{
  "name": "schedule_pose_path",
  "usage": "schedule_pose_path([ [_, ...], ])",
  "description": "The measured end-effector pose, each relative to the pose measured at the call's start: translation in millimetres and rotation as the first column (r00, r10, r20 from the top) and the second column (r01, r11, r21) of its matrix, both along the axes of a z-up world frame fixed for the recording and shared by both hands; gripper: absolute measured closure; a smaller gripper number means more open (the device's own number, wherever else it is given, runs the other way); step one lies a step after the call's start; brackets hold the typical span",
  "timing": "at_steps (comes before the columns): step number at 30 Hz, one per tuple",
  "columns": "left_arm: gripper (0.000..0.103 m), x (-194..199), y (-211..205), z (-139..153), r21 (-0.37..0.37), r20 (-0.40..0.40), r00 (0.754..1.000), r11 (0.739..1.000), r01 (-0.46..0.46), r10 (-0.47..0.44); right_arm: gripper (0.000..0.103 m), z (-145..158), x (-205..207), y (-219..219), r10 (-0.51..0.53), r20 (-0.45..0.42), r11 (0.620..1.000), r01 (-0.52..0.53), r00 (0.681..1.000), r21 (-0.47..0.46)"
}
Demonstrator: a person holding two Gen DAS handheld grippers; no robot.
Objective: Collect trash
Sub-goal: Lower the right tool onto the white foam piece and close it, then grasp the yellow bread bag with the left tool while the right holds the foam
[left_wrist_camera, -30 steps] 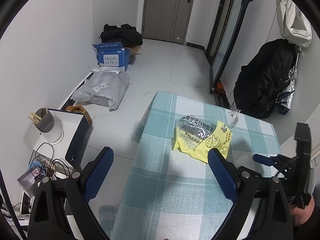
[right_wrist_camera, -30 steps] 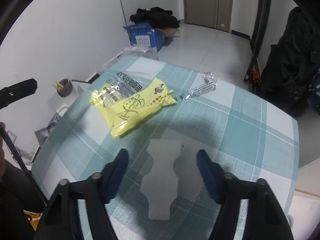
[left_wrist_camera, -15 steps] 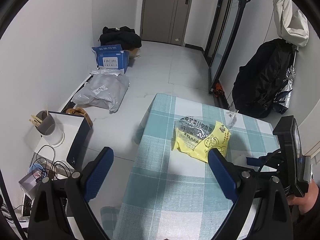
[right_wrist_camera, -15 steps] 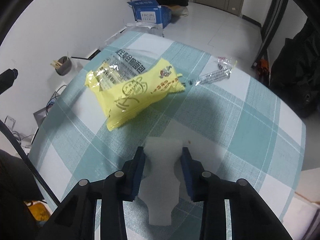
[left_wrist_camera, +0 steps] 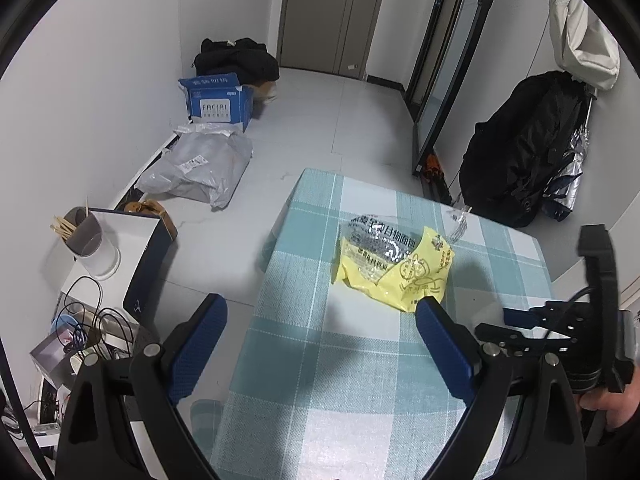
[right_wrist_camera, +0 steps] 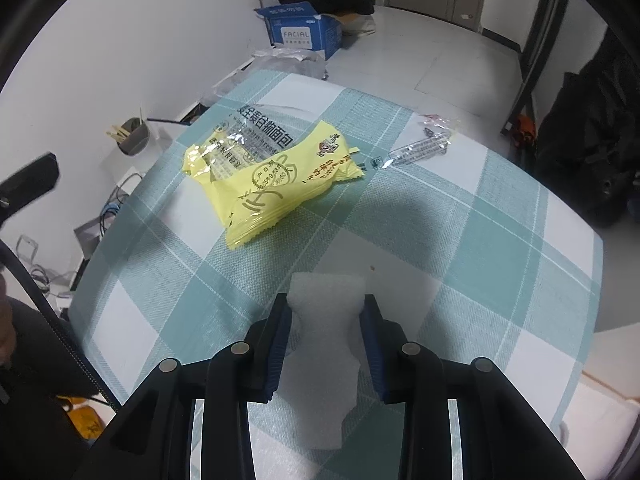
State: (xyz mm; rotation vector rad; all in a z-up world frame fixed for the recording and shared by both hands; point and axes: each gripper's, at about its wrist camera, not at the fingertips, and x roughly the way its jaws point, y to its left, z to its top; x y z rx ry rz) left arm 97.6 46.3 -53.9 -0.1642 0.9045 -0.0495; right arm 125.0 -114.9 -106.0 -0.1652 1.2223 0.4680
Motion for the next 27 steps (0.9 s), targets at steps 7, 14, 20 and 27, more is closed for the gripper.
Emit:
schedule_pose_path([
  [7, 0.010, 3.2, -5.5, -9.7, -0.003, -0.054, 0.999, 1.000, -0.004, 0.003, 0.070, 5.4, -17.1, -19.9, -0.026, -0.003, 0.999, 0.027, 1.000, 0.046],
  [14, 0.010, 0.3, -12.1, -18.7, -0.017, -0.097, 0.995, 1.000, 0.016, -0.017, 0.069, 2.1, -46.6, -34.2, -0.020, 0.001, 0.998, 0.020, 1.000, 0.053],
  [20, 0.010, 3.7, -14.8, -29.6, -0.064, -0.145, 0.989, 0.998, 0.030, -0.039, 0.069, 4.6, -66.5, -46.2, -0.028, 0.025, 0.994, 0.025, 0.999, 0.104],
  [27, 0.010, 21.0, -17.8, -36.4, -0.084, -0.205, 0.978, 0.996, 0.009, -0.026, 0.069, 7.1, -81.8, -54.7, -0.017, 0.032, 0.989, 0.012, 0.999, 0.147],
])
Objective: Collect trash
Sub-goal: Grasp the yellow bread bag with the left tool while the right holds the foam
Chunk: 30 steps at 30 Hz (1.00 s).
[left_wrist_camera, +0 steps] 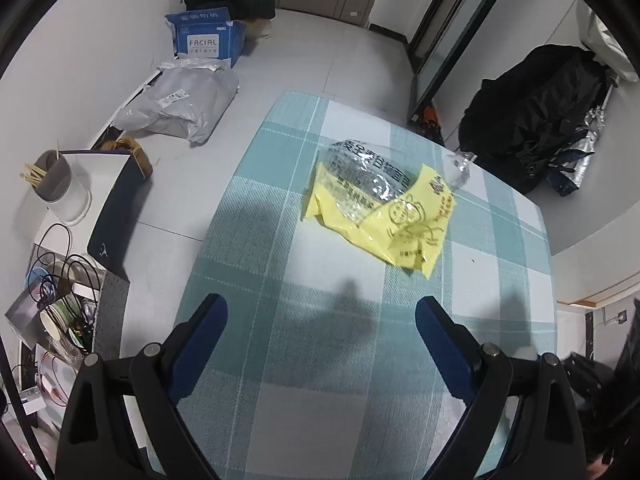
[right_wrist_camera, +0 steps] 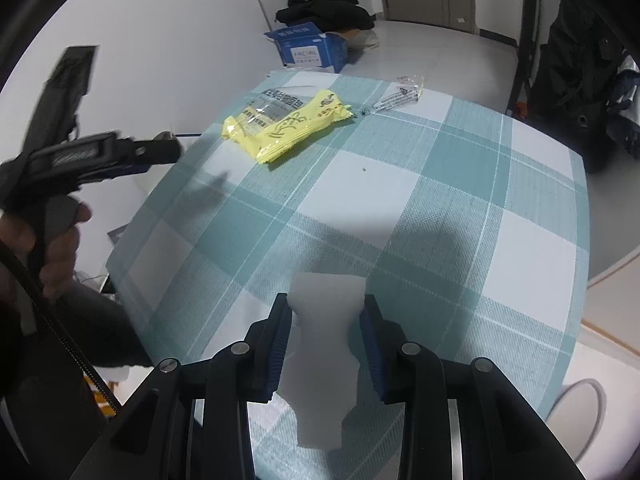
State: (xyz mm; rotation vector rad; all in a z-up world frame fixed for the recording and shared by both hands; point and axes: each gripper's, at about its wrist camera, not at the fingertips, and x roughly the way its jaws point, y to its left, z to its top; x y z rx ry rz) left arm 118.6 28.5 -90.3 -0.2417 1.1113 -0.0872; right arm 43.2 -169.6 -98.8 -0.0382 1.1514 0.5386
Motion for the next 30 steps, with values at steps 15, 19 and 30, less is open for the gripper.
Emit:
schedule_pose_path([
  [15, 0.010, 57.8, -14.8, -6.3, 0.068, -0.015, 0.984, 0.981, 0.180, -0.179, 0.069, 12.5, -2.4, -28.2, -0.043, -0.026, 0.991, 0.046, 0.999, 0.124],
  [19, 0.010, 70.3, -17.6, -13.0, 0.113, -0.022, 0.973, 0.967, 0.229, -0.228, 0.069, 13.0, -1.0, -30.5, -0.043, -0.023, 0.991, 0.046, 0.999, 0.128],
  [30, 0.010, 90.8, -11.9, -26.8, 0.071, -0.075, 0.961, 0.960, 0.272, -0.267, 0.069, 5.7, 4.9, -33.3, -0.055, -0.045, 0.991, 0.060, 0.997, 0.122],
])
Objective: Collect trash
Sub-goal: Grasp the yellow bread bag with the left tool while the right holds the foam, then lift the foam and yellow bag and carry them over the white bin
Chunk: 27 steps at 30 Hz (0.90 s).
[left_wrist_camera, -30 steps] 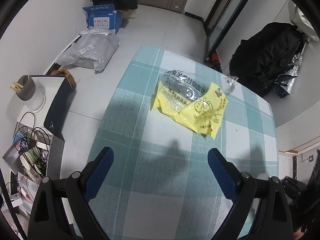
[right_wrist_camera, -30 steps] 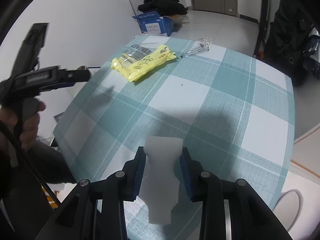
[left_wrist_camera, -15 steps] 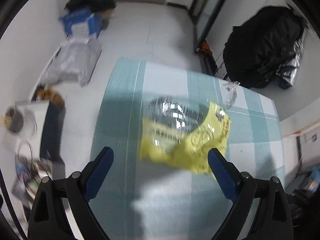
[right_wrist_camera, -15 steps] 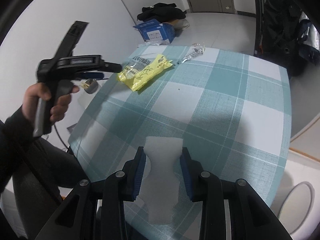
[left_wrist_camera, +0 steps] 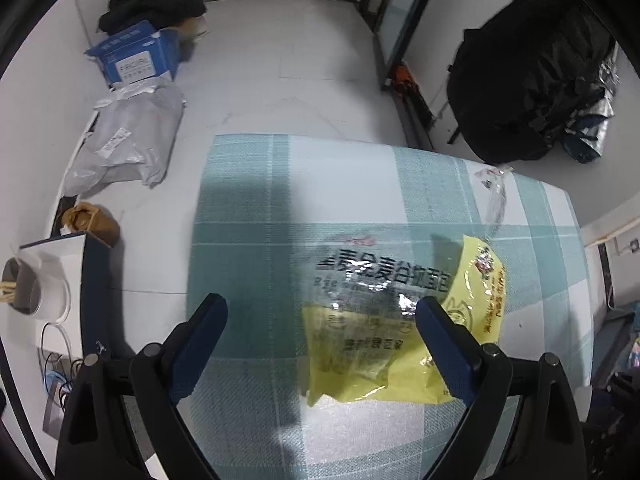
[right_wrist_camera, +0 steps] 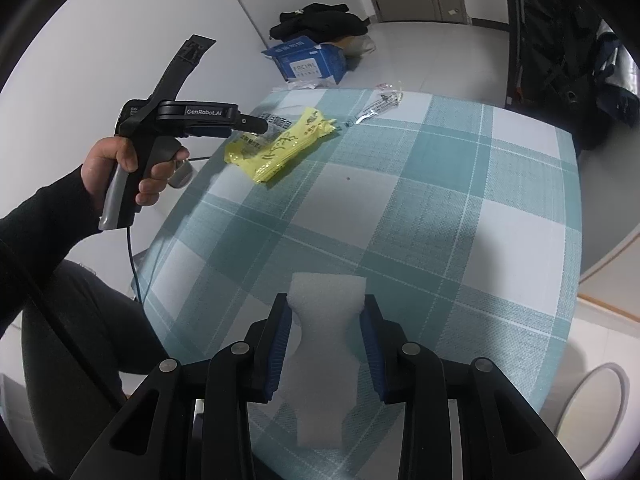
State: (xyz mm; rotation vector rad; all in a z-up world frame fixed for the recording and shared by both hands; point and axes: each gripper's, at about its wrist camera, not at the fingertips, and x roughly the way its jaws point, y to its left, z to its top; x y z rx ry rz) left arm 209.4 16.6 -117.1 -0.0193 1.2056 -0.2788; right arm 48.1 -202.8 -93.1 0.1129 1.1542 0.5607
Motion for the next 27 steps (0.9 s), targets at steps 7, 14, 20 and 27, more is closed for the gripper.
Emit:
schedule_pose_path([
  [7, 0.019, -3.3, -16.1, -3.1, 0.082, -0.007, 0.996, 0.993, 0.090, -0.090, 0.069, -0.4, 1.0, 1.0, -0.003, -0.006, 1.000, 0.003, 1.000, 0.000],
  [14, 0.053, -6.4, -26.0, 1.8, 0.160, -0.022, 0.990, 0.977, 0.142, -0.140, 0.069, 1.3, -0.7, 4.3, 0.002, 0.000, 1.000, -0.002, 1.000, -0.008],
  [20, 0.088, -6.8, -22.4, 4.6, 0.163, -0.030, 0.995, 0.982, 0.095, -0.092, 0.069, 5.8, -2.7, 3.6, -0.008, 0.018, 1.000, 0.008, 1.000, -0.009],
  [27, 0.100, -16.7, -15.2, 11.2, 0.123, -0.009, 0.999, 0.992, 0.040, -0.040, 0.069, 6.5, -6.3, 4.6, -0.010, 0.025, 1.000, 0.010, 1.000, -0.016],
])
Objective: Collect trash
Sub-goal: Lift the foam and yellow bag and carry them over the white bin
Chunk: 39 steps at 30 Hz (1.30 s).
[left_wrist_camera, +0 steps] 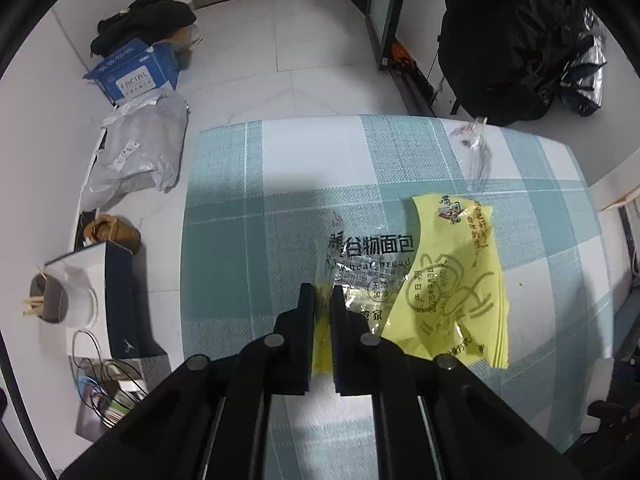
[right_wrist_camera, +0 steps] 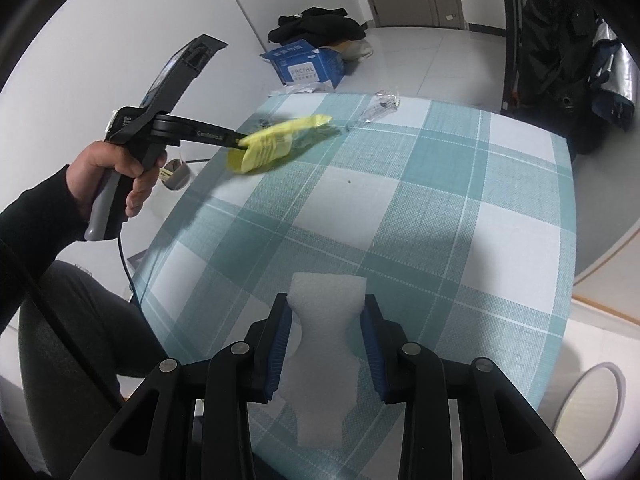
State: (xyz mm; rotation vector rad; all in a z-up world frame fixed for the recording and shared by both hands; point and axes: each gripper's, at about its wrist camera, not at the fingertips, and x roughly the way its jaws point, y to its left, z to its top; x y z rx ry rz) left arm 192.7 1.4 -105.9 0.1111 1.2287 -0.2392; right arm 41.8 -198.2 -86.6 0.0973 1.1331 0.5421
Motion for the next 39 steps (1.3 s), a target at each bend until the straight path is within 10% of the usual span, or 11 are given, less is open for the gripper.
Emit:
schedule_pose_path([
  [22, 0.101, -77.3, -7.2, 56.8, -0.063, 0.144, 0.989, 0.997, -0.033, 0.042, 0.069, 8.9, -6.2, -21.8, -0.119, -0.024, 0.986, 0.121, 0.993, 0.118],
  [39, 0.101, -128.8, -39.6, 123.3, -0.209, 0.311, 0.949, 0.971, 0.113, -0.044, 0.069, 84.6, -22.7, -52.4, -0.246, 0.137, 0.955, 0.216, 0.959, 0.204],
])
